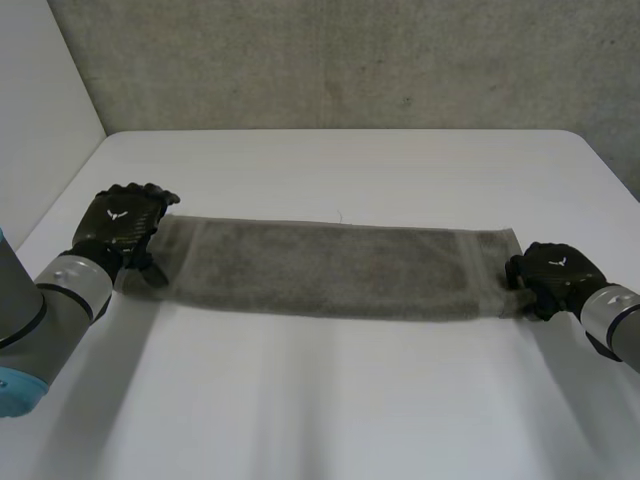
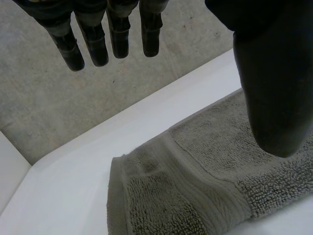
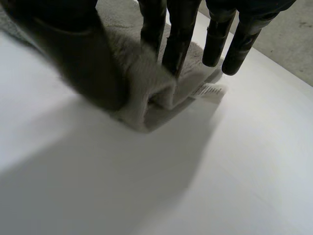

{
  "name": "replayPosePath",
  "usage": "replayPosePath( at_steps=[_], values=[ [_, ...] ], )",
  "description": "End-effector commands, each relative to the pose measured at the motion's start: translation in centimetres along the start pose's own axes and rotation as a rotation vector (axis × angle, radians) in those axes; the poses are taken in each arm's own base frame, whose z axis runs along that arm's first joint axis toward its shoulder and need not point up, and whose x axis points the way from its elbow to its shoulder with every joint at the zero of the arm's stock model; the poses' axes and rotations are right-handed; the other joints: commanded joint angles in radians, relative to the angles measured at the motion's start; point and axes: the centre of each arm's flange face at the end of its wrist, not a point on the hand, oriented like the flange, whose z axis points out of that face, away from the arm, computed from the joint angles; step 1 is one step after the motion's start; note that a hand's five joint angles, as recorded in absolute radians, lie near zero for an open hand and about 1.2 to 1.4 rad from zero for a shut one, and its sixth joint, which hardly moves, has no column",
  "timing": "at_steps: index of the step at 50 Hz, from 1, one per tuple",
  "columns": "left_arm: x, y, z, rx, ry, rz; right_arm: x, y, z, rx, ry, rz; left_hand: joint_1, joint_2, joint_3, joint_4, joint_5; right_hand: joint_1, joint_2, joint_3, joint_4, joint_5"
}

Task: Fold the towel.

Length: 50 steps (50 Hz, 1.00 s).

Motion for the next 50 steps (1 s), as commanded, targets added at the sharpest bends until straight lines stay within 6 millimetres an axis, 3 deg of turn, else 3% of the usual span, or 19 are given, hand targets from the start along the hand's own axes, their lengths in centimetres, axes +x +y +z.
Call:
replayPosePath(
  at_steps=[1,11,16,20,25,27,29,30,32,33,35,36,38,39,40,41,43,46,50],
  values=[
    [0.2,0.1,-0.2,-0.005,0.004,-0.001,0.0,-0.2,-0.1,0.014,-0.013,0.004,-0.092,-0.056,-0.058,-0.066,-0.042,0.251,0.230,-0.053,-0.076,0.250],
    [0.1,0.0,-0.3,0.001,-0.002,0.002,6.1,0.3,-1.1,-0.001,0.137,0.035,-0.098,-0.062,-0.058,-0.066,-0.048,0.251,0.230,-0.053,-0.076,0.250],
    [0.0,0.0,-0.3,-0.001,-0.006,0.001,13.7,-0.2,-2.6,0.008,0.301,-0.044,-0.098,-0.062,-0.058,-0.066,-0.048,0.251,0.230,-0.053,-0.076,0.250],
    [-0.1,0.1,-0.3,-0.002,-0.009,0.000,15.3,-1.8,-3.1,0.009,0.304,-0.087,-0.098,-0.062,-0.058,-0.066,-0.048,0.251,0.230,-0.053,-0.076,0.250],
    [0.0,0.0,-0.4,0.000,-0.008,0.001,14.4,-5.7,-3.6,0.044,0.256,-0.117,-0.098,-0.062,-0.058,-0.066,-0.048,0.251,0.230,-0.053,-0.076,0.250],
    [0.0,0.0,-0.4,-0.002,-0.009,0.001,12.8,-7.8,-3.7,0.082,0.225,-0.139,-0.098,-0.062,-0.058,-0.066,-0.048,0.251,0.230,-0.053,-0.076,0.250],
    [0.0,0.1,-0.4,-0.001,-0.008,-0.001,7.7,-11.4,-3.2,0.180,0.119,-0.183,-0.098,-0.062,-0.058,-0.066,-0.048,0.251,0.230,-0.053,-0.076,0.250],
    [0.0,0.1,-0.4,-0.002,-0.008,-0.001,7.7,-11.4,-3.2,0.180,0.118,-0.183,-0.098,-0.062,-0.058,-0.066,-0.048,0.251,0.230,-0.053,-0.076,0.250],
    [0.0,0.1,-0.5,-0.002,-0.008,0.001,2.1,-14.3,-3.0,0.261,0.014,-0.210,-0.098,-0.062,-0.058,-0.066,-0.048,0.251,0.230,-0.053,-0.076,0.250],
    [0.0,0.0,-0.5,0.000,-0.008,0.001,2.1,-14.3,-3.0,0.261,0.014,-0.210,-0.098,-0.062,-0.058,-0.066,-0.048,0.251,0.230,-0.053,-0.076,0.250],
    [0.0,0.0,-0.5,0.000,-0.008,0.001,-4.4,-16.6,-2.9,0.333,-0.077,-0.255,-0.101,-0.065,-0.058,-0.066,-0.051,0.251,0.230,-0.053,-0.076,0.250],
    [0.0,0.0,-0.5,0.000,-0.009,0.001,-4.5,-16.6,-2.9,0.333,-0.078,-0.255,-0.101,-0.065,-0.058,-0.066,-0.051,0.251,0.230,-0.053,-0.076,0.250],
    [-0.1,0.0,-0.5,0.001,-0.010,0.001,-11.3,-17.6,-2.6,0.400,-0.169,-0.305,-0.101,-0.065,-0.058,-0.066,-0.051,0.251,0.230,-0.053,-0.076,0.250],
    [-0.1,0.0,-0.5,0.001,-0.010,0.001,-11.4,-17.6,-2.6,0.401,-0.169,-0.305,-0.101,-0.065,-0.058,-0.066,-0.051,0.251,0.230,-0.053,-0.076,0.250],
    [-0.1,0.0,-0.5,0.001,-0.011,0.001,-14.4,-17.6,-2.4,0.429,-0.210,-0.325,-0.101,-0.065,-0.058,-0.066,-0.051,0.251,0.230,-0.053,-0.076,0.250],
    [-0.1,0.0,-0.5,0.001,-0.011,0.001,-14.5,-17.6,-2.4,0.429,-0.210,-0.325,-0.101,-0.065,-0.058,-0.066,-0.051,0.251,0.230,-0.053,-0.076,0.250],
    [-0.1,0.0,-0.5,0.001,-0.010,0.001,-19.5,-16.6,-1.5,0.447,-0.288,-0.350,-0.101,-0.065,-0.058,-0.066,-0.051,0.251,0.230,-0.053,-0.076,0.250],
    [0.0,0.0,-0.5,0.001,-0.008,0.002,-23.4,-14.7,-0.4,0.427,-0.362,-0.369,-0.101,-0.065,-0.058,-0.066,-0.051,0.251,0.230,-0.053,-0.076,0.250],
    [0.3,0.1,-0.6,-0.003,0.001,0.001,-26.1,-12.7,0.2,0.397,-0.409,-0.385,-0.101,-0.065,-0.058,-0.066,-0.051,0.179,0.158,-0.053,-0.076,0.178]
  ],
)
